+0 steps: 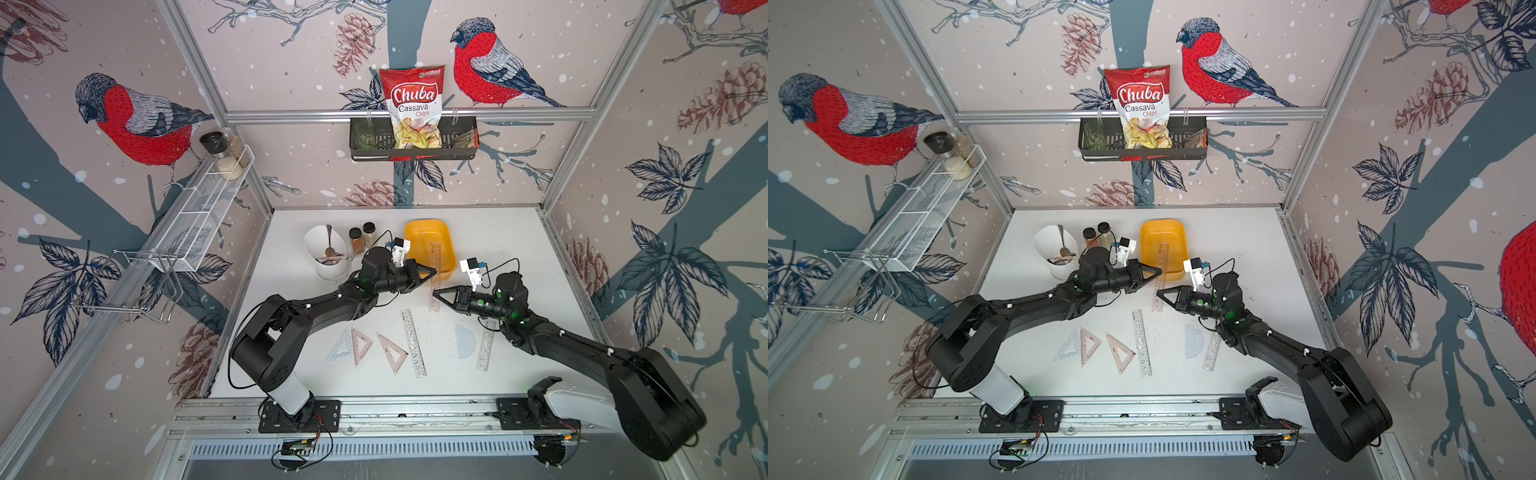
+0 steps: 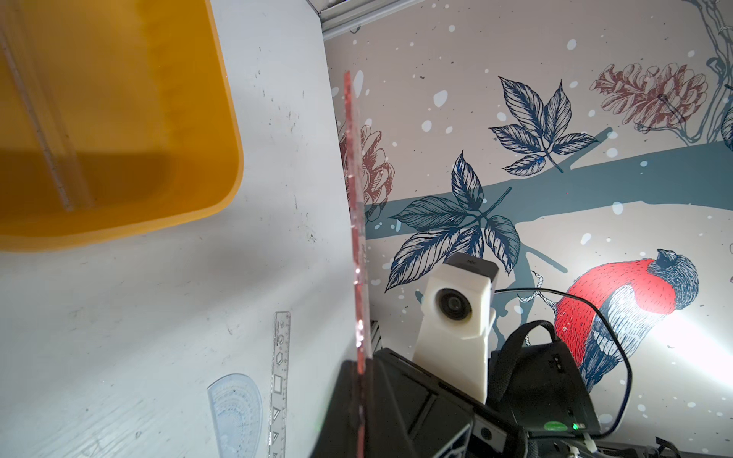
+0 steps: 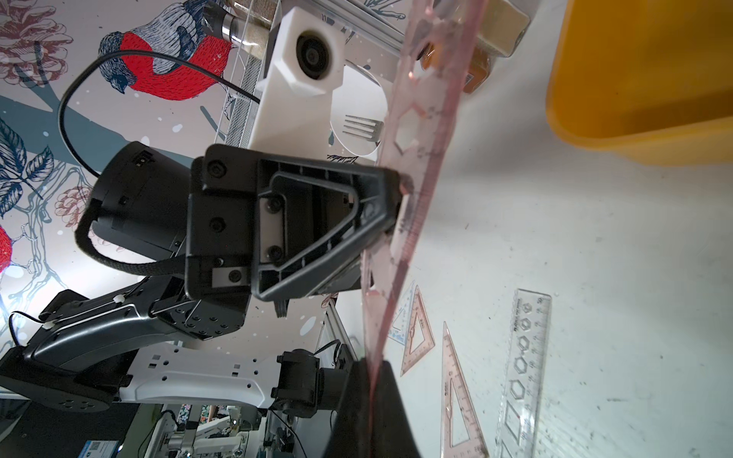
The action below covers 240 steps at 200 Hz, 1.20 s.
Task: Put the scattered rulers into the storage box
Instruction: Pick up the ruler from the center of the board, then place the ruler in the storage box.
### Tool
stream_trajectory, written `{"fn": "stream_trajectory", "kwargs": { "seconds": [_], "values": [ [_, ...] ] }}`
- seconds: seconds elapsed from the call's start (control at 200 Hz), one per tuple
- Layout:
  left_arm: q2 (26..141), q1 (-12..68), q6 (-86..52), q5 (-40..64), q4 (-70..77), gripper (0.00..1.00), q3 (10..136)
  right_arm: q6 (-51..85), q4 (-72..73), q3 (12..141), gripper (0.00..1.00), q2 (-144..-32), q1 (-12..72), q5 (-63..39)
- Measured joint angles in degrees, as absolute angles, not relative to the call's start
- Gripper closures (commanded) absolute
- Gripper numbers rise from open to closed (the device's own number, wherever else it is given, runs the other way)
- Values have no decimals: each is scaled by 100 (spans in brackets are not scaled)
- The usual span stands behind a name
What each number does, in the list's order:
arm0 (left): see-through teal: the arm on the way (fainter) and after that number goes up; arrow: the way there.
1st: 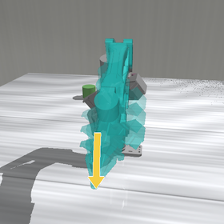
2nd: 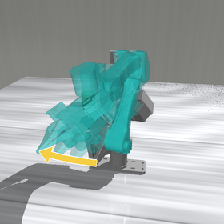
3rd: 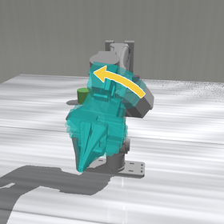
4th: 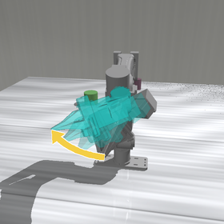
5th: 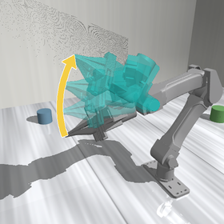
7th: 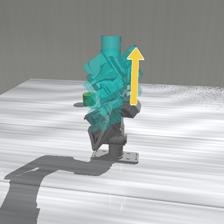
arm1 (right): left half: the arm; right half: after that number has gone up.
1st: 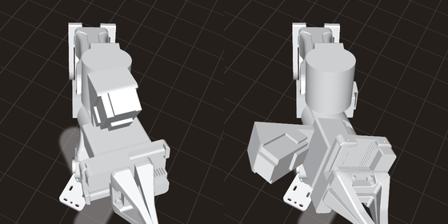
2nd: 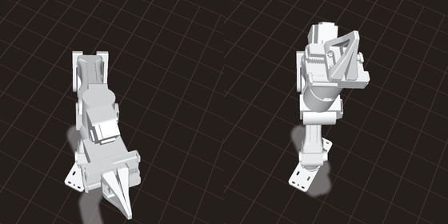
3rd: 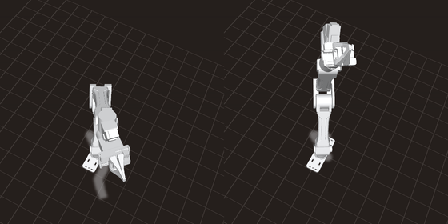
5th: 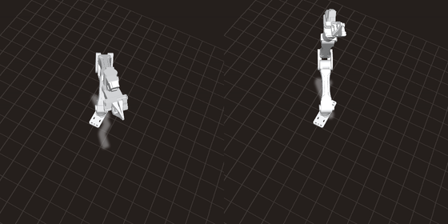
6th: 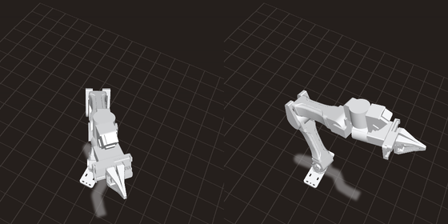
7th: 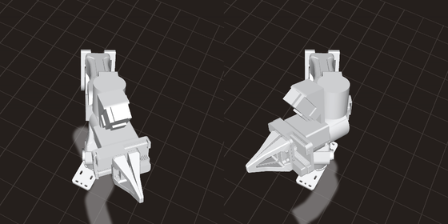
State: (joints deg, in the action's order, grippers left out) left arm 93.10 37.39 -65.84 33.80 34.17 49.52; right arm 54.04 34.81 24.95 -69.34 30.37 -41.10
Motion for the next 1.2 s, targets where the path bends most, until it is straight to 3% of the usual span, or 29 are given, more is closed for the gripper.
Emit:
{"fn": "stream_trajectory", "kwargs": {
  "seconds": [0.14, 0.29, 0.7, 1.2],
  "values": [
    [9087, 3581, -6263, 3280, 3033, 47, 4976, 4842, 2749, 3122, 100, -7262, 2910, -3972],
    [8637, 3361, -5398, 2624, 1763, 27, 5387, 4042, 1699, 4259, 100, -8270, 2650, -3496],
    [8687, 3210, -3671, 1210, -331, 26, 6241, 2539, -637, 7907, 100, -11445, 2582, -2536],
    [8790, 3131, -3411, 1052, -513, 26, 6171, 2246, -1413, 8353, 99, -12001, 2803, -2300]
  ]
}}
